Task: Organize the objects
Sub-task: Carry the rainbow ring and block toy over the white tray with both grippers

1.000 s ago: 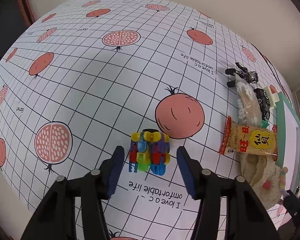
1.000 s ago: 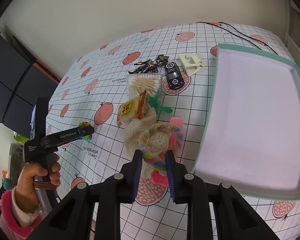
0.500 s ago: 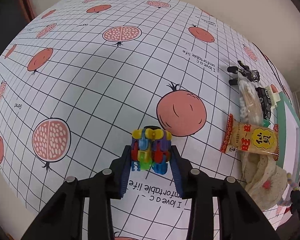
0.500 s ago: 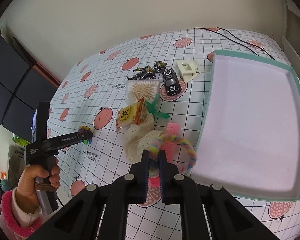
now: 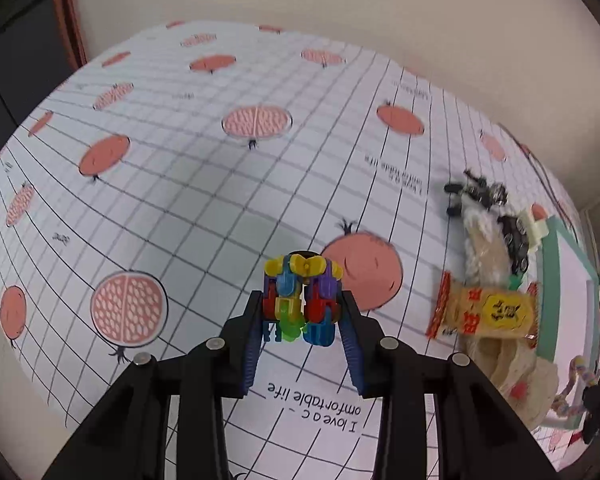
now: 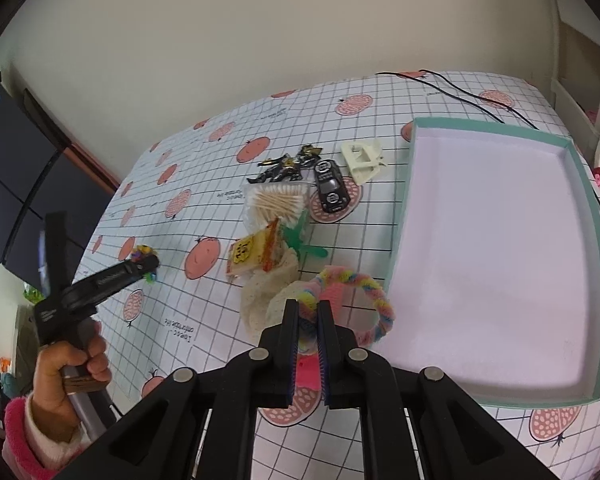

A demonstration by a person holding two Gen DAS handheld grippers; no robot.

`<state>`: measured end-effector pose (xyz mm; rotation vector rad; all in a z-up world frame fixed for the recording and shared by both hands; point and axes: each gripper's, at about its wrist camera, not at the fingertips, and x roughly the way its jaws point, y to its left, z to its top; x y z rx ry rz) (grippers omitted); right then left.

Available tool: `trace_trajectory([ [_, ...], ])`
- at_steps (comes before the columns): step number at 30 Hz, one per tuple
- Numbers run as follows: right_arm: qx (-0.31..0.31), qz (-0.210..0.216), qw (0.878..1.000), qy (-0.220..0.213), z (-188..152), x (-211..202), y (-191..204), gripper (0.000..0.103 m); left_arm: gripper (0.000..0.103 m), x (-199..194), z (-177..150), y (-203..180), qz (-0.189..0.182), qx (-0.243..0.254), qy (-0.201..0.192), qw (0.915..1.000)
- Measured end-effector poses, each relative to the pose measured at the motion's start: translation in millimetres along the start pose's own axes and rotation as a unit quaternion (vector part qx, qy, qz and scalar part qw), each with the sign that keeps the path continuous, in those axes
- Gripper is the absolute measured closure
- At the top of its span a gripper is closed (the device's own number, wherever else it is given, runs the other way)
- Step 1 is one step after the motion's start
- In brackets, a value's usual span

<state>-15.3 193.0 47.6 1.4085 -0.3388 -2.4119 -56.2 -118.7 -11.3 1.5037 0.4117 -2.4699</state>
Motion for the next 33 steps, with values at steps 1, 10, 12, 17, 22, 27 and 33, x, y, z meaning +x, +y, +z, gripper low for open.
trace_trajectory([
  [1,0.005,-0.005,1.000,-0.002,0.8,-0.6,-3.2,0.094,0.065,-4.0,1.4,-2.9,-0.001,0.000,-0.011,0.9999],
  [10,0.058,-0.066,0.996,-0.021,11.4,-10.0,-48.9,0.094,0.065,-33.3,-3.0,-44.4,-0.035,0.034,-0.059,0.9970],
  [12,0.063,-0.089,0.994,-0.030,19.4,-13.6,-59.2,0.094,0.065,-36.9,-4.2,-63.3,-0.056,0.040,-0.057,0.9960],
  [17,0.064,-0.118,0.990,-0.043,43.5,-14.8,-76.3,0.094,0.065,-42.5,-3.4,-116.7,-0.108,0.059,-0.050,0.9912],
  [22,0.060,-0.140,0.988,-0.026,65.8,4.3,-96.2,0.093,0.065,-37.3,1.3,-186.1,-0.136,0.110,-0.046,0.9835],
  [27,0.079,-0.154,0.985,0.004,67.8,15.3,-121.4,0.093,0.065,-26.1,3.8,-236.7,-0.161,0.136,-0.032,0.9770],
  [33,0.117,-0.164,0.979,0.012,62.2,6.8,-146.0,0.093,0.065,-16.4,-6.0,-275.6,-0.158,0.171,-0.012,0.9726],
])
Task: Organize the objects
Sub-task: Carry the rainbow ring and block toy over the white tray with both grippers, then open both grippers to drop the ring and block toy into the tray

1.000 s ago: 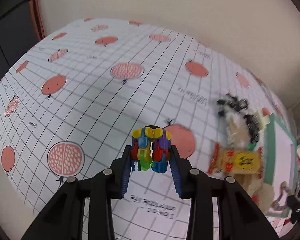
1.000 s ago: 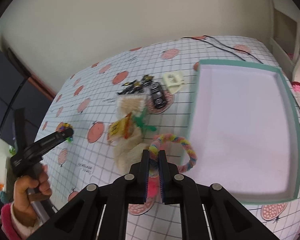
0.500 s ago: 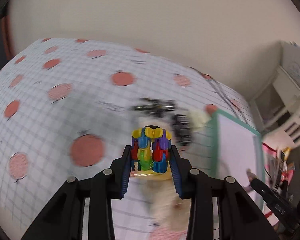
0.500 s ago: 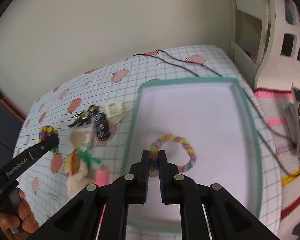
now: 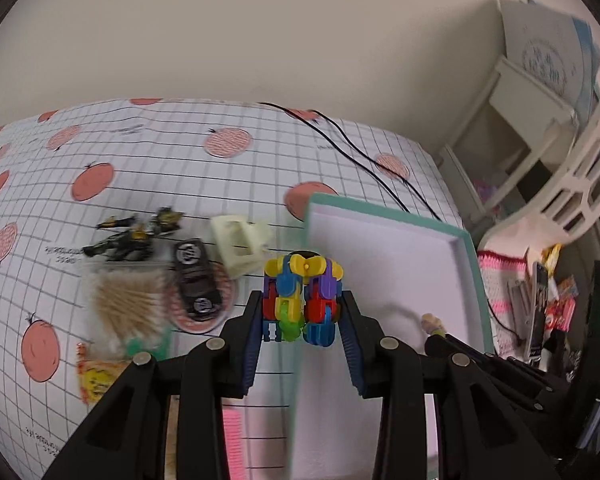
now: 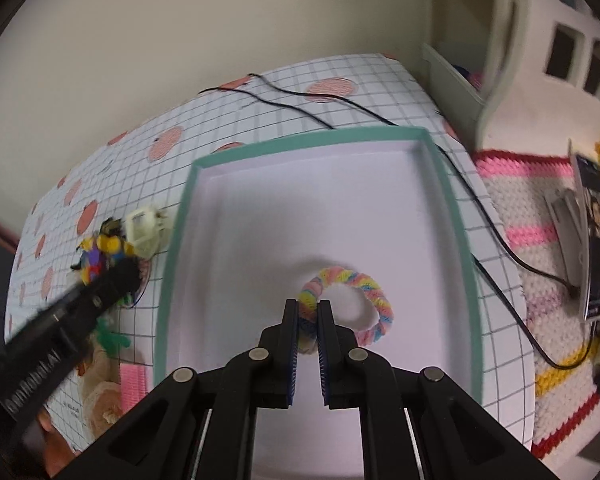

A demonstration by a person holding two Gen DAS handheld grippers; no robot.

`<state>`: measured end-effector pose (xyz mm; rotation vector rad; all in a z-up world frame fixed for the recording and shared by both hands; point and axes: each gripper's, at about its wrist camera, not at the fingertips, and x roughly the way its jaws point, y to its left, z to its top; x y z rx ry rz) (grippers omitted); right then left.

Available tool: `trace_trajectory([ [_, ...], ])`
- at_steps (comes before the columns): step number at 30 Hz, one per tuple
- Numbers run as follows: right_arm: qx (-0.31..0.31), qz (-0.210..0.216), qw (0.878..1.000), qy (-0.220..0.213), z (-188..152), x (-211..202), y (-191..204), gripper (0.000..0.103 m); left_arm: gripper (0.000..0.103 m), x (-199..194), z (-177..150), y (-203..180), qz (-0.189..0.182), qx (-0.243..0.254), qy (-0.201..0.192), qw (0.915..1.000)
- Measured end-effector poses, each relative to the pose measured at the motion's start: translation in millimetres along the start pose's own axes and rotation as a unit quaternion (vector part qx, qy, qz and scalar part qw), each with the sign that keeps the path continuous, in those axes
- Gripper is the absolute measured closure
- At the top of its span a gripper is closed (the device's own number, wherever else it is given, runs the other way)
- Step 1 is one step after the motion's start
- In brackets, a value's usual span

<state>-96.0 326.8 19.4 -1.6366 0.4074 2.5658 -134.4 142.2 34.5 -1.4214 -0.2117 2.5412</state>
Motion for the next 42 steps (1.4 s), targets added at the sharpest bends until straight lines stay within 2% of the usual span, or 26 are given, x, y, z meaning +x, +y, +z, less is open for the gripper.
trace_trajectory([
  [3,0.017,-0.004,1.000,0.000,-2.6,-1.4,-11.7,0.093,0.065,9.8,-4.4,-13.3,0.002,0.003,0.012,0.9999],
  [5,0.021,-0.003,1.000,-0.001,-5.2,-2.1,-15.9,0.093,0.065,14.8,-9.5,-20.7,-0.009,-0.003,0.023,0.9997],
  [10,0.039,0.019,0.999,-0.008,-9.4,2.5,-22.1,0.093,0.065,26.0,-28.5,-35.3,-0.020,0.008,0.041,0.9989],
  [19,0.032,0.023,0.999,-0.020,-12.5,6.8,-12.5,0.091,0.065,44.3,-52.5,-41.8,0.011,0.047,0.067,0.9966],
  [25,0.030,0.025,0.999,-0.028,-13.2,3.6,-11.7,0.090,0.065,48.4,-57.1,-37.7,0.000,0.035,0.081,0.9961],
  [31,0.030,0.020,0.999,-0.037,-14.1,-1.3,-10.9,0.082,0.063,40.9,-55.6,-39.5,-0.011,0.036,0.075,0.9965],
  [33,0.034,0.023,0.998,-0.040,-14.7,-4.0,-11.3,0.072,0.062,38.7,-54.4,-39.7,-0.010,0.036,0.074,0.9966],
  [36,0.032,0.023,0.998,-0.047,-16.3,-10.2,-11.8,0.072,0.058,34.5,-53.0,-37.6,-0.014,0.030,0.070,0.9970],
  [42,0.037,0.020,0.998,-0.050,-21.2,-16.5,-12.9,0.072,0.057,21.6,-51.1,-33.2,-0.022,0.019,0.060,0.9978],
])
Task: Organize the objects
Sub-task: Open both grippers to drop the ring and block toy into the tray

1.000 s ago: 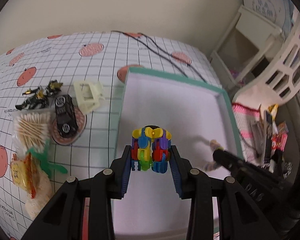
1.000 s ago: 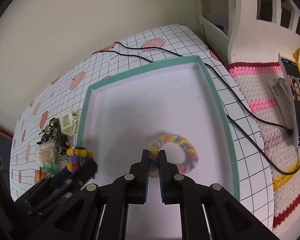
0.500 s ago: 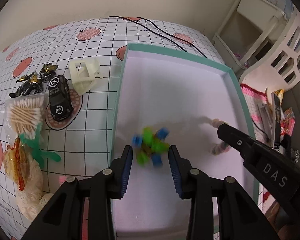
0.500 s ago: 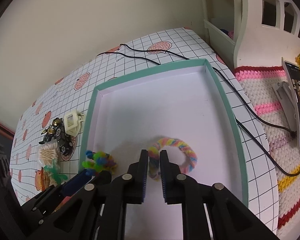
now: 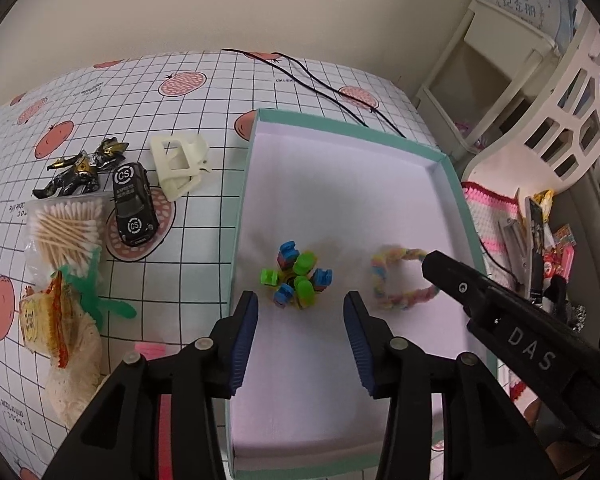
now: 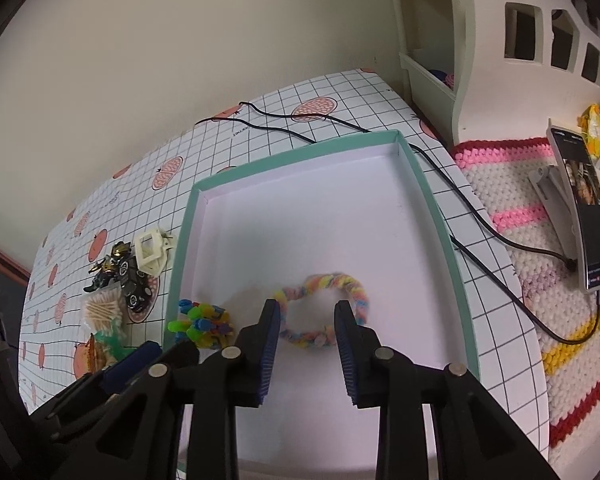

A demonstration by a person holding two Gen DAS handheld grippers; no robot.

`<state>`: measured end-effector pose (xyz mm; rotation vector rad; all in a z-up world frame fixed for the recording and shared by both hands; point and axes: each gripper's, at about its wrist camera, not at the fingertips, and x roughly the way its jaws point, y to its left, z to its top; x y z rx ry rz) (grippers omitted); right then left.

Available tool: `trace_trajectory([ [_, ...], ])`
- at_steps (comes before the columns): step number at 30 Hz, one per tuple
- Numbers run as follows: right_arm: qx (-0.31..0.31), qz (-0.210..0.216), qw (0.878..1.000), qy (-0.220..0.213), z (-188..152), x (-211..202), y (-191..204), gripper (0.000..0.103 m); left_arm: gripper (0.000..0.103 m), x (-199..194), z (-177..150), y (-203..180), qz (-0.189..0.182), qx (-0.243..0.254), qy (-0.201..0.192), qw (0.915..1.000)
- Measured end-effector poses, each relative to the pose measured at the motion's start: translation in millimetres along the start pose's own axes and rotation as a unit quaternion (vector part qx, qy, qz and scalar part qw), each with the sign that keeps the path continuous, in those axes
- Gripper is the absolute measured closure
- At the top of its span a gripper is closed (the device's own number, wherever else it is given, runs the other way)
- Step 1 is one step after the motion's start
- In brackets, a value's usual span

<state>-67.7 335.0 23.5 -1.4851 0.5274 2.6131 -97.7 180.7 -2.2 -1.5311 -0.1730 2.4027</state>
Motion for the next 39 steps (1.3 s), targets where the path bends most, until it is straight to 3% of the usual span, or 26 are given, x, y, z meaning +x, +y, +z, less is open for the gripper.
trace_trajectory([
  [9,-0.005,-0.004,1.000,0.005,-11.9,-5.3,4.2,0.071,0.050,-16.9,1.1,7.6,0.008,-0.013,-0.007,0.9999],
  [12,0.000,-0.008,1.000,0.008,-15.7,-4.8,3.3,0.058,0.045,-24.0,1.4,12.8,0.014,-0.022,-0.014,0.9996],
  [16,-0.008,-0.014,1.000,0.015,-20.5,-2.7,7.6,0.058,0.045,-32.1,-1.3,26.6,0.036,-0.045,-0.018,0.9982],
  [23,-0.017,-0.019,1.000,0.010,-24.5,-4.6,18.6,0.040,0.044,-35.0,-8.2,48.6,0.054,-0.073,-0.006,0.9958],
  [25,-0.020,-0.022,1.000,0.009,-25.4,-4.5,20.6,0.037,0.028,-37.6,-10.3,49.5,0.052,-0.076,-0.005,0.9957],
  [26,-0.021,-0.023,0.999,0.009,-25.7,-4.2,21.6,0.036,0.026,-38.3,-11.1,49.3,0.053,-0.077,-0.005,0.9956],
  [30,-0.031,-0.034,0.999,0.010,-26.4,-2.2,23.1,0.033,0.024,-43.0,-13.6,46.0,0.052,-0.061,-0.009,0.9967],
  [33,-0.035,-0.037,0.999,0.012,-26.5,0.2,23.0,0.033,0.016,-43.6,-13.5,46.3,0.066,-0.050,-0.016,0.9965],
  [39,-0.053,-0.051,0.997,0.014,-27.6,5.0,25.0,0.028,0.016,-35.8,-12.8,54.0,0.081,-0.048,-0.008,0.9956],
])
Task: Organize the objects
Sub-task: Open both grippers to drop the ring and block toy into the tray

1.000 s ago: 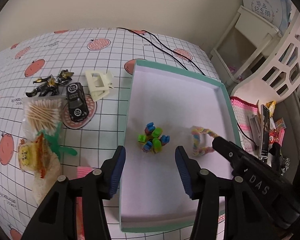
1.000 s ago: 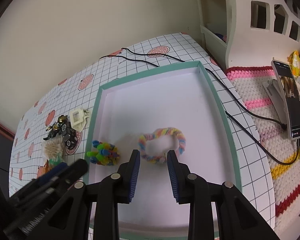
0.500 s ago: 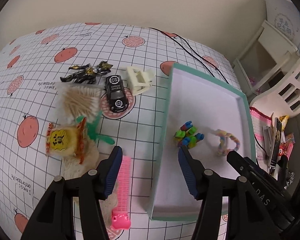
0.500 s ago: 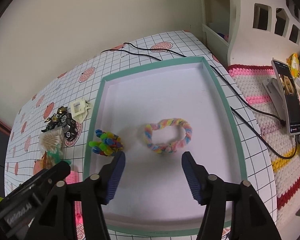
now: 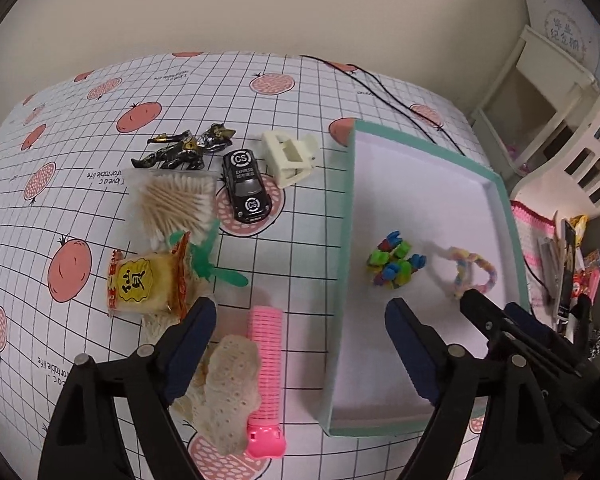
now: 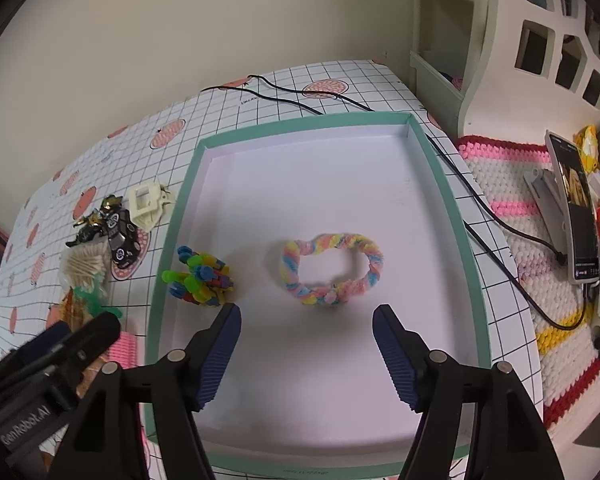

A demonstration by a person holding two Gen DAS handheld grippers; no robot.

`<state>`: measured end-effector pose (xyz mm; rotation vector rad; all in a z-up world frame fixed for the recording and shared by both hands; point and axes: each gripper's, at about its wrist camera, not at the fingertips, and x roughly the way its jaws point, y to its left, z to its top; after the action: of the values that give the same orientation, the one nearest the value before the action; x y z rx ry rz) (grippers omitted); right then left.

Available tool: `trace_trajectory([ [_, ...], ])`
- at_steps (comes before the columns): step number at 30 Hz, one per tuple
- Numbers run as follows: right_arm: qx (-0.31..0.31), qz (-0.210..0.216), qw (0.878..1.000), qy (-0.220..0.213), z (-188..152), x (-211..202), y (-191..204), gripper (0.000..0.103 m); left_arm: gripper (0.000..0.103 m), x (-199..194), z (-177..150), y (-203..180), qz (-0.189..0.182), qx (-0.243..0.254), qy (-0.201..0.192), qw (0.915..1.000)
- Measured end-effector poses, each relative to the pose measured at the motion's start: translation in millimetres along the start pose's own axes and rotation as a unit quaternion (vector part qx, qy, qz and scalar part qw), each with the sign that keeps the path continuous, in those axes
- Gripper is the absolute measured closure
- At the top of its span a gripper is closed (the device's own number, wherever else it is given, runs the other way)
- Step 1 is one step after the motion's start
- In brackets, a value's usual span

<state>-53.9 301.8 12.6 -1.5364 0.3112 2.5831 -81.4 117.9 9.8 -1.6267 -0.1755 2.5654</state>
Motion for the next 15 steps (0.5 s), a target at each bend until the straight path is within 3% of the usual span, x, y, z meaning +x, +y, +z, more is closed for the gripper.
trace_trajectory([
  [8,-0.027,-0.014,1.000,-0.009,-1.0,0.1,6.4,0.020,0.010,-2.2,3.8,4.4,0.009,0.006,-0.014,0.9998],
  [15,-0.033,-0.024,0.999,-0.013,-0.6,0.6,8.0,0.004,0.009,-1.1,5.3,10.3,0.010,-0.005,-0.015,0.9998],
])
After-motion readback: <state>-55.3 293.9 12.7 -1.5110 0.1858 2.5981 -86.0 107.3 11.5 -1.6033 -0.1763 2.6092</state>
